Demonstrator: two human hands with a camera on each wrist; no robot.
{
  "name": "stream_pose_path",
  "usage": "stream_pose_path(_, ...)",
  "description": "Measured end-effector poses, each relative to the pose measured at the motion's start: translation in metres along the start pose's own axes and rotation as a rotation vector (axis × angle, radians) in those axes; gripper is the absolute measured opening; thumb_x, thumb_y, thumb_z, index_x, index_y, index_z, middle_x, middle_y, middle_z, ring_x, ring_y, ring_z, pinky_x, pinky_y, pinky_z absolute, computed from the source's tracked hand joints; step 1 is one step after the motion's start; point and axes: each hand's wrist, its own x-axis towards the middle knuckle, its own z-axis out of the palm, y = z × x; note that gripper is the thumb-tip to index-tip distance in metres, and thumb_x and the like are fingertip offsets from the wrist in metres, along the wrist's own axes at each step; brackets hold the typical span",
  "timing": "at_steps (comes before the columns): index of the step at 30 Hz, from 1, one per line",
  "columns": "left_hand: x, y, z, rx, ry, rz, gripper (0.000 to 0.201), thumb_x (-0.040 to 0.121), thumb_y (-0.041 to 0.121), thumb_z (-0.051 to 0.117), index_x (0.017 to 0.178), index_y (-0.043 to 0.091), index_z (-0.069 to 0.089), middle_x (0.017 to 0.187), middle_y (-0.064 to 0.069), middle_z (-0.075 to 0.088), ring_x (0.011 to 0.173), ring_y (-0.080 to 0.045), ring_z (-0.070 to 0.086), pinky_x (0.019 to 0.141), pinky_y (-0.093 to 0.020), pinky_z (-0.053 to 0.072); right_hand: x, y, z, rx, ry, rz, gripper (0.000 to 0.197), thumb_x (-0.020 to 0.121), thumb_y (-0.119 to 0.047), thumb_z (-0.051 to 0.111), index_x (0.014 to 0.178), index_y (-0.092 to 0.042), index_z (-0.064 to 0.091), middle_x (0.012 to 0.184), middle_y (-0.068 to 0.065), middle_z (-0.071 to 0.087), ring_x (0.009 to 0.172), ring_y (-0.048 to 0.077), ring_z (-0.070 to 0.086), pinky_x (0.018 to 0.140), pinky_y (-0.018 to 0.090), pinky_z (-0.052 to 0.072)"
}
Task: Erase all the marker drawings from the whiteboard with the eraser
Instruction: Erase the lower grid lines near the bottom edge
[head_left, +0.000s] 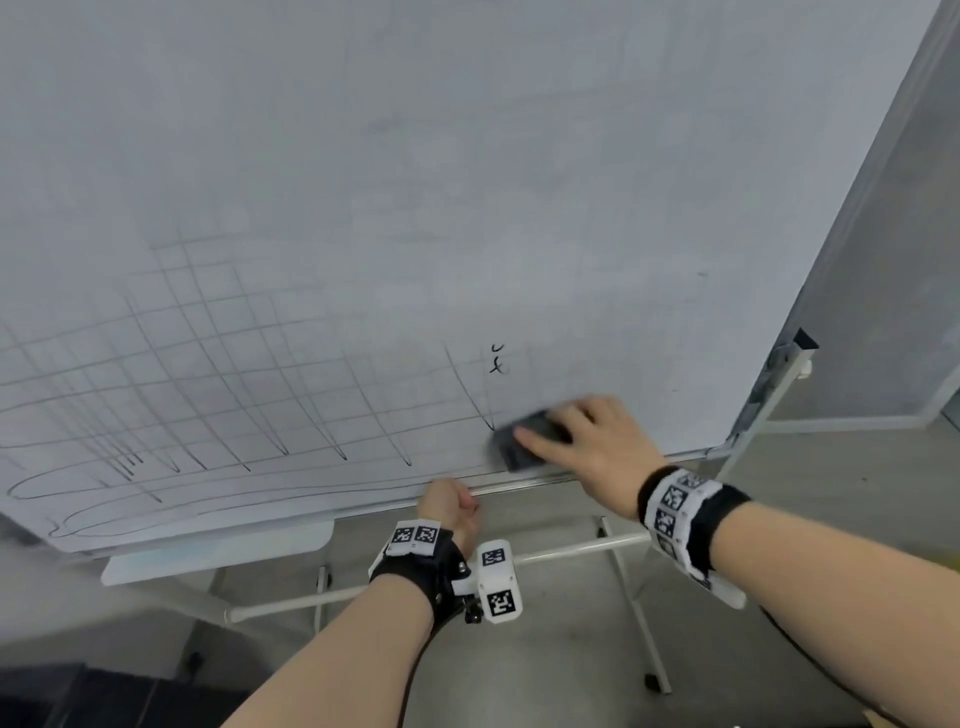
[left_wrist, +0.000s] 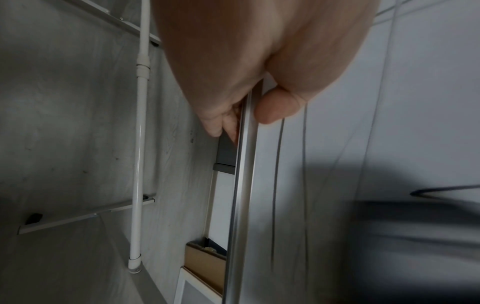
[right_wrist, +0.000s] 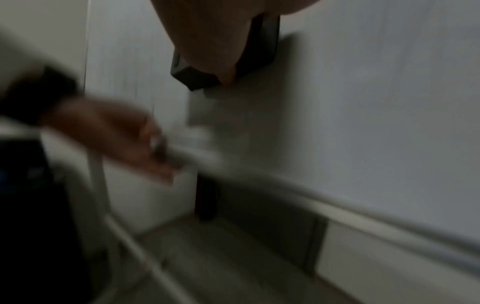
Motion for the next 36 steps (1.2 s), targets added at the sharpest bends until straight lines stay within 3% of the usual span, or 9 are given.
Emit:
stream_pose_path(3, -0.005, -0.001, 0.004, -0.068, 0.021, -0.029, 0.032, 0.074, -0.014, 0.019, 0.056, 0.011, 0.023, 0.069, -0.004, 0.021, 0.059, -0.018, 0.019, 0.061, -0.027, 0.032, -0.028, -0.003, 0.011, -0.082, -0.150, -0.061, 0.090, 0.056, 0.003, 0.071, 0.138, -0.029, 0.051, 0.111, 0.013, 0.059, 0.094, 0.032, 0.049, 0.074, 0.043, 0.044)
stream_pose_path(6, -0.016, 0.003, 0.005, -0.138, 0.021, -0.089, 0.030, 0.082, -0.009, 0.028, 0.058, 0.006, 0.038, 0.083, -0.010, 0.038, 0.075, -0.025, 0.042, 0.085, -0.034, 0.043, 0.012, 0.009, -0.024, -0.020, 0.068, 0.035, 0.088, 0.062, 0.005, 0.071, 0.139, -0.030, 0.047, 0.113, 0.015, 0.056, 0.088, 0.031, 0.046, 0.074, 0.042, 0.039)
stream_pose_path(9, -0.034, 0.015, 0.004, -0.360, 0.023, -0.189, 0.009, 0.090, 0.001, 0.036, 0.093, -0.001, 0.045, 0.111, -0.021, 0.045, 0.113, -0.036, 0.049, 0.109, -0.050, 0.035, 0.085, 0.030, -0.088, 0.038, 0.360, 0.186, 0.069, 0.080, -0.005, 0.065, 0.143, -0.026, 0.046, 0.117, 0.016, 0.050, 0.094, 0.035, 0.046, 0.082, 0.043, 0.039)
stream_pose_path(14, -0.043, 0.004, -0.015, -0.476, 0.064, -0.114, 0.051, 0.104, 0.031, 0.023, 0.148, 0.007, 0.033, 0.150, -0.017, 0.039, 0.137, -0.035, 0.040, 0.112, -0.048, 0.034, 0.140, 0.035, -0.135, 0.033, 0.593, 0.249, 0.047, 0.093, -0.017, 0.059, 0.140, -0.018, 0.056, 0.114, 0.020, 0.056, 0.096, 0.043, 0.050, 0.092, 0.024, 0.025)
stream_pose_path(18, -0.030, 0.005, -0.023, -0.663, -0.003, -0.183, 0.056, 0.103, 0.042, 0.019, 0.151, 0.015, 0.030, 0.155, -0.015, 0.033, 0.142, -0.036, 0.031, 0.116, -0.052, 0.024, 0.091, 0.001, -0.063, 0.058, 0.345, 0.050, 0.052, 0.088, -0.002, 0.053, 0.133, -0.028, 0.058, 0.121, 0.011, 0.050, 0.095, 0.032, 0.043, 0.081, 0.042, 0.040)
stream_pose_path(23, -0.010, 0.012, -0.033, -0.725, -0.129, -0.214, 0.079, 0.090, 0.058, 0.040, 0.154, 0.016, 0.023, 0.157, -0.016, 0.027, 0.143, -0.039, 0.028, 0.115, -0.057, 0.022, -0.002, -0.012, 0.002, -0.051, -0.150, -0.195, 0.071, 0.066, 0.002, 0.063, 0.130, -0.027, 0.056, 0.114, 0.015, 0.059, 0.094, 0.033, 0.050, 0.075, 0.043, 0.045)
stream_pose_path(27, -0.013, 0.006, -0.035, -0.799, -0.165, -0.220, 0.084, 0.087, 0.066, 0.039, 0.156, 0.027, 0.010, 0.161, -0.015, 0.016, 0.146, -0.039, 0.019, 0.114, -0.061, 0.020, 0.045, 0.003, -0.038, 0.055, 0.111, -0.035, 0.077, 0.069, 0.011, 0.062, 0.135, -0.028, 0.051, 0.120, 0.016, 0.051, 0.088, 0.030, 0.042, 0.075, 0.043, 0.041)
stream_pose_path(32, -0.018, 0.001, -0.033, -0.851, -0.187, -0.212, 0.090, 0.087, 0.067, 0.038, 0.157, 0.023, 0.002, 0.163, -0.013, 0.008, 0.149, -0.036, 0.011, 0.114, -0.061, 0.018, 0.138, 0.021, -0.121, 0.011, 0.559, 0.192, 0.047, 0.087, -0.005, 0.058, 0.131, -0.021, 0.065, 0.115, 0.021, 0.054, 0.095, 0.042, 0.047, 0.088, 0.034, 0.030)
stream_pose_path(36, -0.016, -0.001, -0.038, -0.873, -0.224, -0.211, 0.091, 0.086, 0.067, 0.042, 0.157, 0.024, 0.003, 0.162, -0.013, 0.009, 0.149, -0.035, 0.011, 0.113, -0.063, 0.019, 0.124, -0.010, -0.072, 0.021, 0.421, -0.009, 0.041, 0.097, -0.010, 0.048, 0.132, -0.028, 0.059, 0.111, 0.014, 0.056, 0.086, 0.032, 0.046, 0.074, 0.038, 0.033)
